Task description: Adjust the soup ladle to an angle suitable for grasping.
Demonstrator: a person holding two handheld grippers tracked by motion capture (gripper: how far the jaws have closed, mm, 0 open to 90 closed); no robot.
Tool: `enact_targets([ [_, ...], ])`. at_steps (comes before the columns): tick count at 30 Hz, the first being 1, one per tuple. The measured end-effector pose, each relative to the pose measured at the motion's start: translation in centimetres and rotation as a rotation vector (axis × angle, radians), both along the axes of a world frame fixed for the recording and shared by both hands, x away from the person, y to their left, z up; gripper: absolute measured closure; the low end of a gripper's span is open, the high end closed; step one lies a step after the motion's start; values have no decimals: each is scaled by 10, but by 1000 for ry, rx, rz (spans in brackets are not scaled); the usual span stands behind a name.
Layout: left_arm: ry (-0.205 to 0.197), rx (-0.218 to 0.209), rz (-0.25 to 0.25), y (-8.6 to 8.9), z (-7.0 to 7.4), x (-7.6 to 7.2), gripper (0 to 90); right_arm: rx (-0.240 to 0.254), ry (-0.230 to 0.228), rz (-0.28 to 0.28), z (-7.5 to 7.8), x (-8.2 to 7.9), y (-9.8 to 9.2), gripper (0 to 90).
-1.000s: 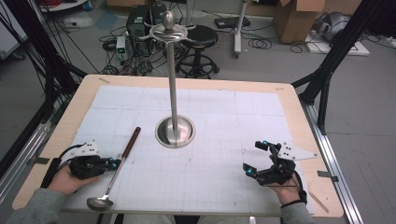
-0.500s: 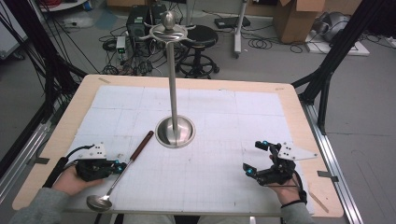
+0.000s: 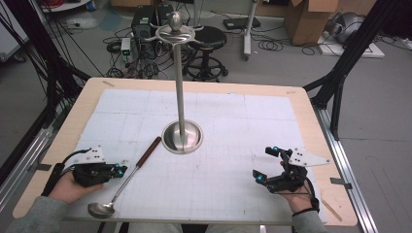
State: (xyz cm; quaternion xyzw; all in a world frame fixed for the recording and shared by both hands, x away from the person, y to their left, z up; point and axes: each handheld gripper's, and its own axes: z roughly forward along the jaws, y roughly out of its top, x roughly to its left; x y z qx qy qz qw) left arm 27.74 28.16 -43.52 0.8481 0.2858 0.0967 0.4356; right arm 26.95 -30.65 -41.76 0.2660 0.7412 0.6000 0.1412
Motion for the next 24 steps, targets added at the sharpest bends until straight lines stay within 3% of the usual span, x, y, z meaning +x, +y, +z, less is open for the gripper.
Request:
enact_targets([
  [2, -18, -28, 4, 2, 6, -6, 897, -1, 3, 0, 0, 0, 0, 7],
  [8, -29, -26, -46, -1, 12, -21, 897, 2, -4, -3, 0, -1, 0, 7],
  [14, -23, 36, -105, -22, 14, -24, 897, -3, -1, -1, 0, 0, 0, 7],
  [17, -26, 45, -136, -30, 14, -24, 897, 1, -1, -3, 0, 0, 0, 7],
  [24, 17, 101, -175, -30, 9, -23, 897, 2, -3, -2, 0, -1, 0, 7],
])
